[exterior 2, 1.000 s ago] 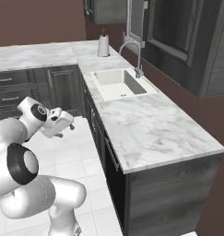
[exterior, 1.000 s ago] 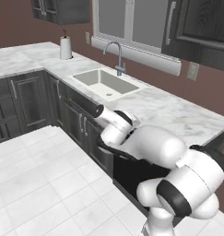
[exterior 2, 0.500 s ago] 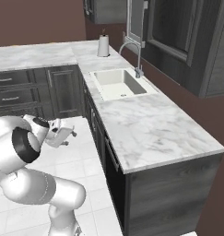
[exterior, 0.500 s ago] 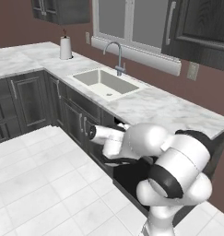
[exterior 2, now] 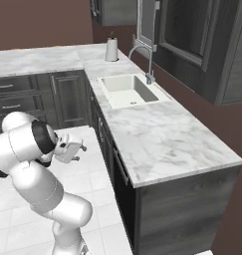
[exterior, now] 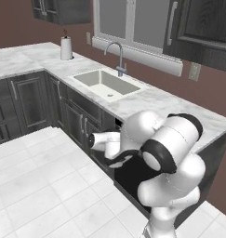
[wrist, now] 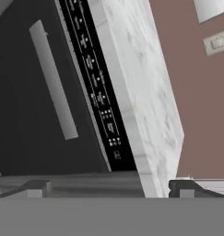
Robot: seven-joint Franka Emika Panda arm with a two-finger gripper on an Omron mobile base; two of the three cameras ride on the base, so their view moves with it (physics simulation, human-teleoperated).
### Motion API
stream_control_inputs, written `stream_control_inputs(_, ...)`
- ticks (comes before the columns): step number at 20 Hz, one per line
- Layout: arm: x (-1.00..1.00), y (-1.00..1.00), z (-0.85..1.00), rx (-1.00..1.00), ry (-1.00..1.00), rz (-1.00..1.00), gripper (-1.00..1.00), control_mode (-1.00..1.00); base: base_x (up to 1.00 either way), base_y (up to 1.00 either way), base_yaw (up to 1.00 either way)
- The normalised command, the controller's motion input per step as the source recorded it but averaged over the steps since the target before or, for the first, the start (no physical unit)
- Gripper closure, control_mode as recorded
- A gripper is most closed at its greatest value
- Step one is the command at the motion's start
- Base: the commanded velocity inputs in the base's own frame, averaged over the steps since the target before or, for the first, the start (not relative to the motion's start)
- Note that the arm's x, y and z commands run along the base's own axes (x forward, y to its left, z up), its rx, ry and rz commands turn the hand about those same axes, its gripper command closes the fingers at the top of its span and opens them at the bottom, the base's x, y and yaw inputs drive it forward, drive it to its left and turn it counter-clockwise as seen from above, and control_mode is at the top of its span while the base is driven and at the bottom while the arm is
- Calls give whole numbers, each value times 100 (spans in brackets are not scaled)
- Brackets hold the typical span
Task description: Open the dishwasher door and pull out the top rack.
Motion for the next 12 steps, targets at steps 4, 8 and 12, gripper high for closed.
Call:
stream_control_inputs(4, 29, -4, -18, -7, 0, -7, -100, -100, 0, 0, 0)
stream_control_inputs(8, 24, -9, -18, -8, 0, -8, -100, -100, 0, 0, 0)
stream_control_inputs(12, 24, -15, -30, -8, 0, -10, -100, -100, 0, 0, 0)
